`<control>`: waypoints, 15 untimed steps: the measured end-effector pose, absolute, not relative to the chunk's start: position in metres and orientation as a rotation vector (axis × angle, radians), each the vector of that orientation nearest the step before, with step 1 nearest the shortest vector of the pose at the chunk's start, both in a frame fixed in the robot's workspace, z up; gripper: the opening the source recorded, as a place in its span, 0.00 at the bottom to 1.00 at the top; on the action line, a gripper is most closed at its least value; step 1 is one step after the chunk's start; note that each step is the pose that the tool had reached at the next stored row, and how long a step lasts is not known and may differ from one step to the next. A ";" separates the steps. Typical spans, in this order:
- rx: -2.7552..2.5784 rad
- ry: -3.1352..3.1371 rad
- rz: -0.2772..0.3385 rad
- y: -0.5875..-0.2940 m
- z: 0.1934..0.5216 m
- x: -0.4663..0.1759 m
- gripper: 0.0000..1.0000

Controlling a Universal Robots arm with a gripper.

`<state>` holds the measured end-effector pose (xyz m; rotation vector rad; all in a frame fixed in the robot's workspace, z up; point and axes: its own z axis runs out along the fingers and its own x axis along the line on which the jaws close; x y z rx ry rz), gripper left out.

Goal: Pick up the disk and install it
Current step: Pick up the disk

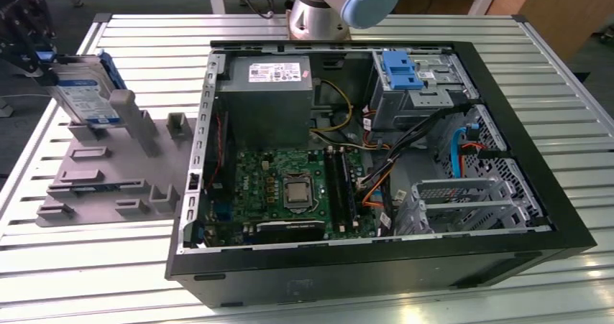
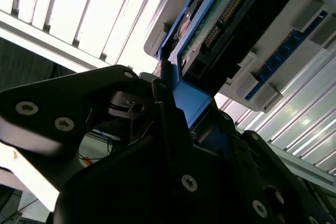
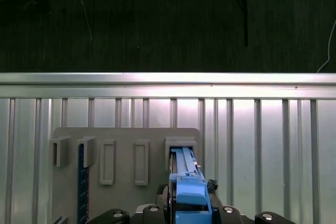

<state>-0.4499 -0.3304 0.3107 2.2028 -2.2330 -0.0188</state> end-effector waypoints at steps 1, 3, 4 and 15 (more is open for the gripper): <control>2.203 -2.233 -0.019 -0.330 0.311 -0.450 0.37; 2.203 -2.233 -0.019 -0.330 0.312 -0.450 0.37; 2.203 -2.233 -0.019 -0.330 0.312 -0.450 0.37; 2.203 -2.233 -0.019 -0.330 0.314 -0.450 0.37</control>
